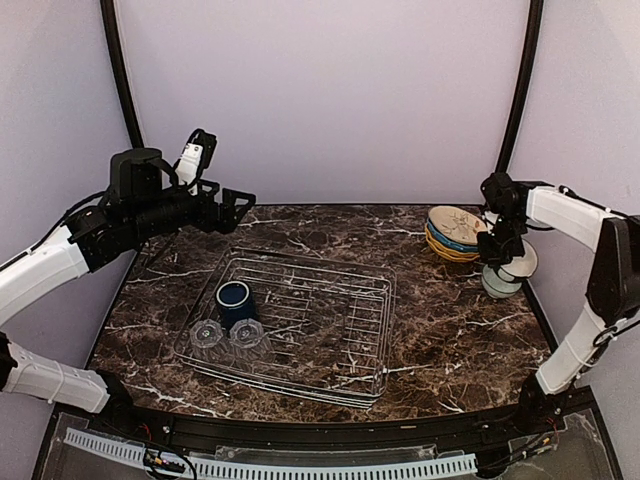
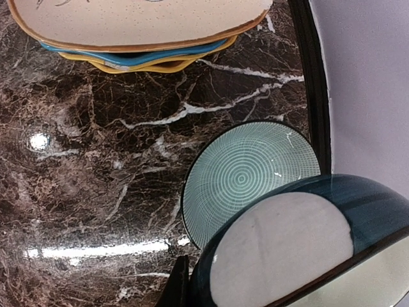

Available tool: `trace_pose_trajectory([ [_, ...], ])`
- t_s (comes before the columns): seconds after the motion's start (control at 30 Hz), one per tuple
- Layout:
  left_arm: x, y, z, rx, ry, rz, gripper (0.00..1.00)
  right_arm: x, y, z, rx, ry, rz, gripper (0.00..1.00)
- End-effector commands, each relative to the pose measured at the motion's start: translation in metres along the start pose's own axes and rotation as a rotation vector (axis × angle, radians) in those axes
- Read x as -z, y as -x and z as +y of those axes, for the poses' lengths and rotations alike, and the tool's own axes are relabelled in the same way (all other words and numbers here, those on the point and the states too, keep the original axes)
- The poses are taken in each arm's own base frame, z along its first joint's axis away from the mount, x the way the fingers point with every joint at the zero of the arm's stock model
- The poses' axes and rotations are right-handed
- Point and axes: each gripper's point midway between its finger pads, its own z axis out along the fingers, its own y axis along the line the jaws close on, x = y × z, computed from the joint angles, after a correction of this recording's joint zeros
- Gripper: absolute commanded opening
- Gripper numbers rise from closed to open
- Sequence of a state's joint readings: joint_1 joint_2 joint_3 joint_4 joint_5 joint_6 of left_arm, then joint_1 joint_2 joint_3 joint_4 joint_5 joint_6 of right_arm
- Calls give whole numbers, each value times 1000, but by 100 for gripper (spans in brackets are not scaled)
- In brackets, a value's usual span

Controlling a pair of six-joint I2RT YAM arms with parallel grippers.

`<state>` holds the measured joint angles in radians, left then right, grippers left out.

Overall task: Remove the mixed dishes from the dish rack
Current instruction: Place the bowl at the center of the board.

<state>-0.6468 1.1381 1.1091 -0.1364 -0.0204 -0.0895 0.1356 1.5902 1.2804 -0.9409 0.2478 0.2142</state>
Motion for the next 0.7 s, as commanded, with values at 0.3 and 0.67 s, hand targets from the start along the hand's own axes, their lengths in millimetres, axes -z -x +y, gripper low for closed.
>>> trace_pose_trajectory([
  [0.3, 3, -2, -1, -8, -13, 1, 99, -26, 30, -14, 1, 34, 14, 0],
  [0.67, -3, -8, -1, -7, -12, 19, 99, -44, 26, -2, 5, 77, 72, 0],
])
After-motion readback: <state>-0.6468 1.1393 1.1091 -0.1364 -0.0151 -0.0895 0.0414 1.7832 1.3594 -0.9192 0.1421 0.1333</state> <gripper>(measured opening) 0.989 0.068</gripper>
